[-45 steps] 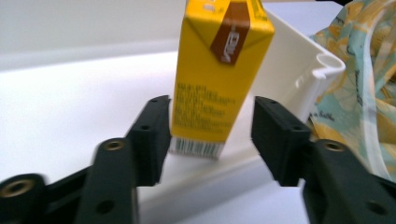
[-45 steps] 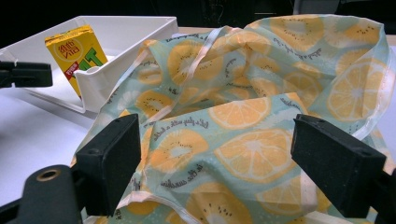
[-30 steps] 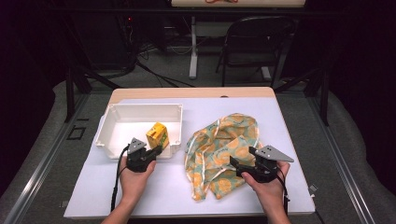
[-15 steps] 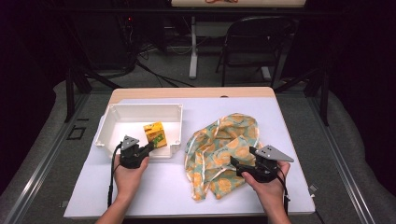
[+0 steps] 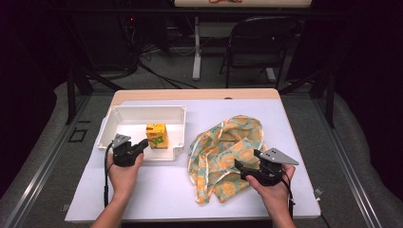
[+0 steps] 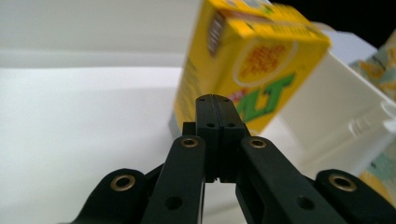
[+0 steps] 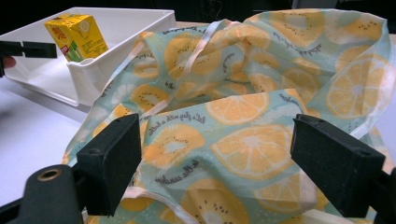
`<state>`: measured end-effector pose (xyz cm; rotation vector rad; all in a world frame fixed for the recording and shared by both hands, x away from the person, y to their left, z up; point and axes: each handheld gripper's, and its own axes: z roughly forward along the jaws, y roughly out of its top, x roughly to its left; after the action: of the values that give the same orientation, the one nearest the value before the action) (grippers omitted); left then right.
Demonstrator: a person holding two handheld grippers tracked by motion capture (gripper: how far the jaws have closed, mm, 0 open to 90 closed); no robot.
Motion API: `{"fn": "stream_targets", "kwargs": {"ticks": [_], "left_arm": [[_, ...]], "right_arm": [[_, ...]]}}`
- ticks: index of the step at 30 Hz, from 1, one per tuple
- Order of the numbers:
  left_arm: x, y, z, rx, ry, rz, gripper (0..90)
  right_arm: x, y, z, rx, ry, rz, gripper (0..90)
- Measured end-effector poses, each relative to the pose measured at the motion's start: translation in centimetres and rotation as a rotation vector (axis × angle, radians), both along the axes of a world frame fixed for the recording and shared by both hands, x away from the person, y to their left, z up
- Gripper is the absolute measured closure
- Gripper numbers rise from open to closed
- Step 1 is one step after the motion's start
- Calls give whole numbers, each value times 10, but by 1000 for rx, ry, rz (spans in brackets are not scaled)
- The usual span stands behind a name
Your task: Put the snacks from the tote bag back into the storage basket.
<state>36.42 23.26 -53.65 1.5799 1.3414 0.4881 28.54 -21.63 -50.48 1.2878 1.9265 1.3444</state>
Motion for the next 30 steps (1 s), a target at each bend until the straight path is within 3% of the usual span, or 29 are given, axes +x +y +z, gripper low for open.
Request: {"fn": "stream_targets", "kwargs": {"ticks": [2, 8, 20, 30], "left_arm": [[6, 5, -1, -32, 10, 23, 900], [19, 0, -2, -30, 6, 11, 900], [28, -6, -9, -60, 39, 31, 900], [29, -16, -11, -58, 46, 10, 900]], "right_arm": [[0, -1, 0, 5, 0, -9, 157], [1, 0, 0, -2, 1, -11, 158], [3, 0, -2, -6, 4, -5, 160], [3, 2, -3, -12, 6, 0, 160]]}}
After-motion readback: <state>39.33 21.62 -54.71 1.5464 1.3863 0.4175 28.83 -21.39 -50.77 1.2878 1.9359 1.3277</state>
